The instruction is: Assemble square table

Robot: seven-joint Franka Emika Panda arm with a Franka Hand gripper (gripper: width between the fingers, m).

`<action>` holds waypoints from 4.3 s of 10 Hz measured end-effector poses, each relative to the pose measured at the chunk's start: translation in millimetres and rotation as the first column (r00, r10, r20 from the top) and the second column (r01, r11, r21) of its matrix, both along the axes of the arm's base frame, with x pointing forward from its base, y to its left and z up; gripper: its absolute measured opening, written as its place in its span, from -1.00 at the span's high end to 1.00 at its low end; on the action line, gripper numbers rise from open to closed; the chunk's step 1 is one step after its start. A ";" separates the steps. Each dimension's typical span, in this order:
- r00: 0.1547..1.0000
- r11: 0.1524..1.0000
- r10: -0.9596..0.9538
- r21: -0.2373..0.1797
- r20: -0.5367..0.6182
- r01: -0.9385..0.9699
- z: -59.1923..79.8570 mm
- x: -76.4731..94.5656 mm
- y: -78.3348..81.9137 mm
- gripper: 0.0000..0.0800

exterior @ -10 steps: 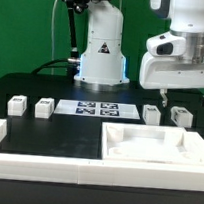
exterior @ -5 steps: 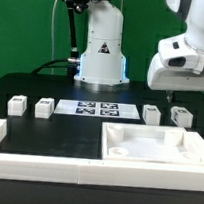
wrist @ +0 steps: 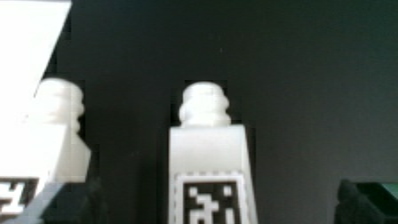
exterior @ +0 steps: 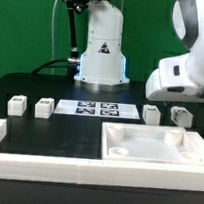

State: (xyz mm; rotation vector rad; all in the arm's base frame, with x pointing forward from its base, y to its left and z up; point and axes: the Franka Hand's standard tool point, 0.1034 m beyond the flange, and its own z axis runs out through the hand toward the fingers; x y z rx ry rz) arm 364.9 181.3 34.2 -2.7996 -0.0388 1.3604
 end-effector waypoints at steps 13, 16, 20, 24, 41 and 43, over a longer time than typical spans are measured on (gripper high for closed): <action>0.990 0.999 0.032 0.030 -0.141 -0.028 -28.4 -9.3 3.1 -0.60; 0.989 0.999 0.032 0.030 -0.142 -0.028 -28.5 -9.5 3.0 0.23; 0.989 0.999 0.032 0.030 -0.142 -0.028 -28.5 -9.5 3.0 0.29; 0.992 0.999 0.016 0.031 -0.126 -0.012 21.0 6.7 -9.0 0.29; 0.688 0.995 -0.073 0.102 0.722 -0.002 56.2 90.4 -31.6 0.28; 0.615 0.993 -0.067 0.110 0.786 -0.033 60.1 108.6 -39.6 0.28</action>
Offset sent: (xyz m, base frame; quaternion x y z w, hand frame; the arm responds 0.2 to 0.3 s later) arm -0.0007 0.0002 -0.0069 -0.0039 0.0064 -0.0045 1.0000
